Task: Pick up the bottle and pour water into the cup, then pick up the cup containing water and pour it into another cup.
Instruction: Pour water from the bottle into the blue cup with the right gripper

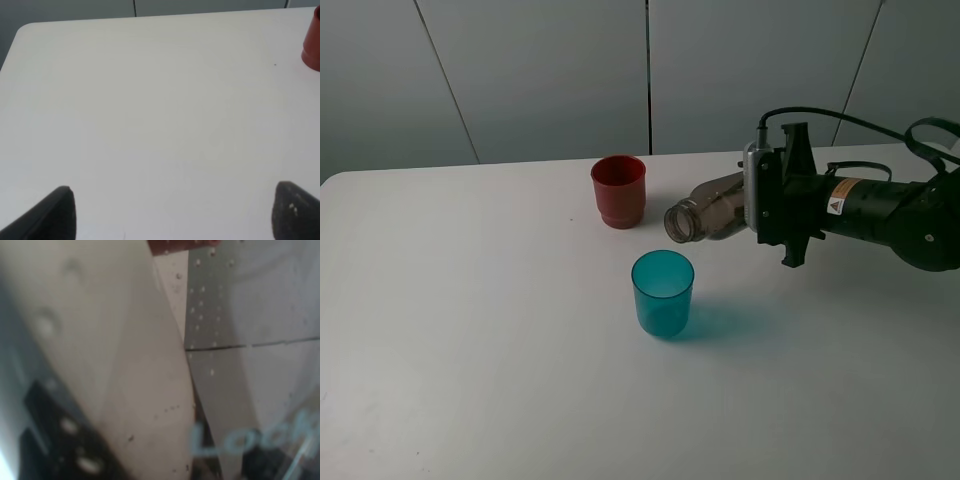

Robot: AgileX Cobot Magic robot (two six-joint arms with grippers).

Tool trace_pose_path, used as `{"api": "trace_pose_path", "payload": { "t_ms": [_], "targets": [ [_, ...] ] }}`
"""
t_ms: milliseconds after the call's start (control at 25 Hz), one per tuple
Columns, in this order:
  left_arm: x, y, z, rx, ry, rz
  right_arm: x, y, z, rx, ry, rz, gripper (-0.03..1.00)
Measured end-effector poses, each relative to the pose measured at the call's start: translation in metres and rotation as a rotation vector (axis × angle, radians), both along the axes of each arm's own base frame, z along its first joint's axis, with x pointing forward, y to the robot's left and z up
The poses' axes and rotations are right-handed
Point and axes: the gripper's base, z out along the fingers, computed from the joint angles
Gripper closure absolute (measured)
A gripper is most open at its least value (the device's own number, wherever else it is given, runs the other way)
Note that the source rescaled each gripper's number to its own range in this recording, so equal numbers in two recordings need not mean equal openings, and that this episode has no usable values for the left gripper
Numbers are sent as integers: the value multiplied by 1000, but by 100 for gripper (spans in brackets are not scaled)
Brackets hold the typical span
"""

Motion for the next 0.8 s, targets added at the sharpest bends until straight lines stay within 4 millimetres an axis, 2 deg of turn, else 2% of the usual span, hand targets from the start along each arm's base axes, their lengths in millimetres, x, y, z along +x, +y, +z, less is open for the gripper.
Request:
{"api": "trace_pose_path", "payload": {
  "t_ms": [800],
  "targets": [
    [0, 0, 0, 0, 0, 0, 3, 2, 3, -38, -36, 46, 97]
  ]
}}
